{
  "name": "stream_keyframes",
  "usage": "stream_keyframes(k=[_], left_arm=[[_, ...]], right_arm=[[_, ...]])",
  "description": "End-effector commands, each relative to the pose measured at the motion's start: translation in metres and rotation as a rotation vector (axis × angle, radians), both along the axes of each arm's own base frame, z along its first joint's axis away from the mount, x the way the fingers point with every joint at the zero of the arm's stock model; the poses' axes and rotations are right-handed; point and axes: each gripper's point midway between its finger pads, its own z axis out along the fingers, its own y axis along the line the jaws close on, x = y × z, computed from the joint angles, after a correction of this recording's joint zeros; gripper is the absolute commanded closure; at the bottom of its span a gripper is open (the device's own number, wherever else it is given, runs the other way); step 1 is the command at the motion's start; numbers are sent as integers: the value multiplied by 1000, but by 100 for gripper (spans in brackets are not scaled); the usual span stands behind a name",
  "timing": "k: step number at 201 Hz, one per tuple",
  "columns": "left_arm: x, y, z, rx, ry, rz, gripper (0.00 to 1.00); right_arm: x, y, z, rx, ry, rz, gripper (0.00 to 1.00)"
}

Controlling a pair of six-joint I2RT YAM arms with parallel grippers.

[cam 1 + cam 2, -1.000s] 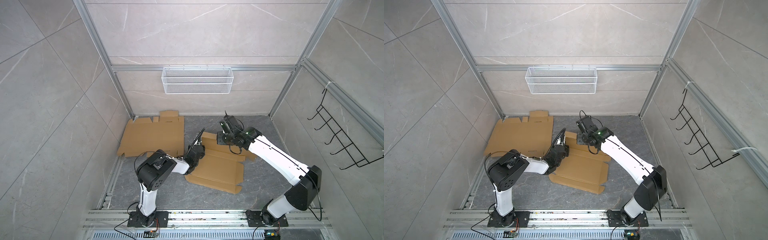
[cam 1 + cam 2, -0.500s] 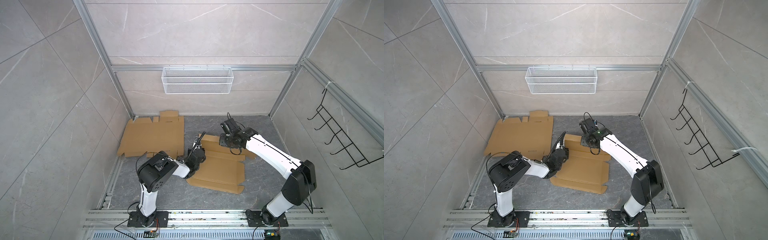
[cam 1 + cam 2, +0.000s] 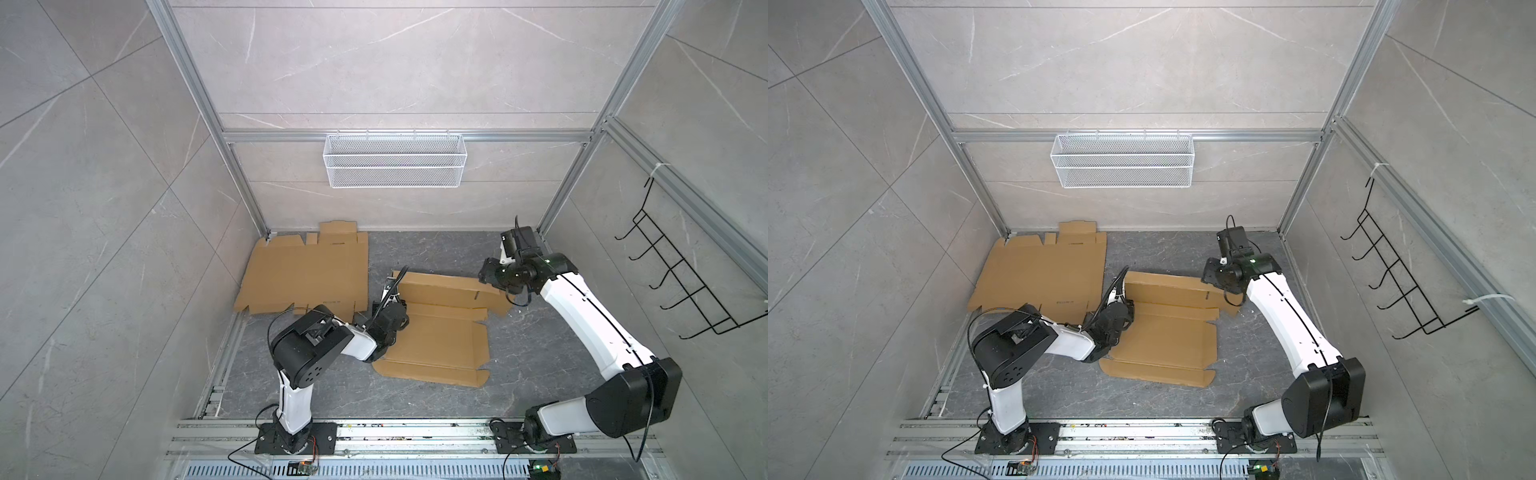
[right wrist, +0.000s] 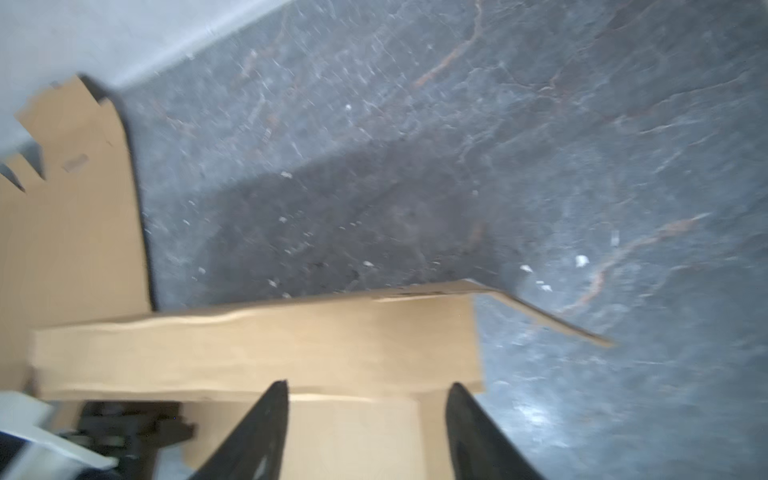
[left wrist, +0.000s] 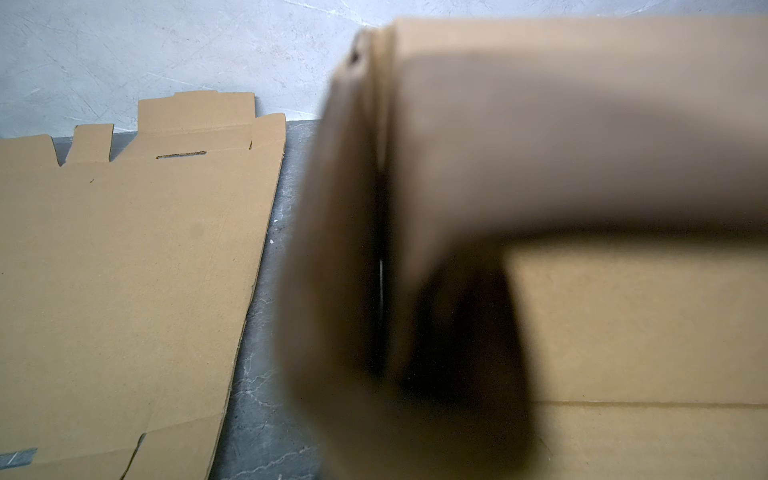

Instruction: Fold the paper box

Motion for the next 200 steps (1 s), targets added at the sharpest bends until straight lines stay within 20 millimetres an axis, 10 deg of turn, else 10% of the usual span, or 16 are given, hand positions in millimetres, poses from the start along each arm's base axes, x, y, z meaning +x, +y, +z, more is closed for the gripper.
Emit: stream_keyframes(k=[1,106,200], left_arm=[[-1,6,12,-3,-31,29,100],[-5,5,4,23,-17,15,100],[-7,11,1,30,-6,46,100]], right_arm=[[-13,12,-15,30,84,105,30],[15,40,-39,198,107,137,25],[16,44,-42,276,103,141,51]])
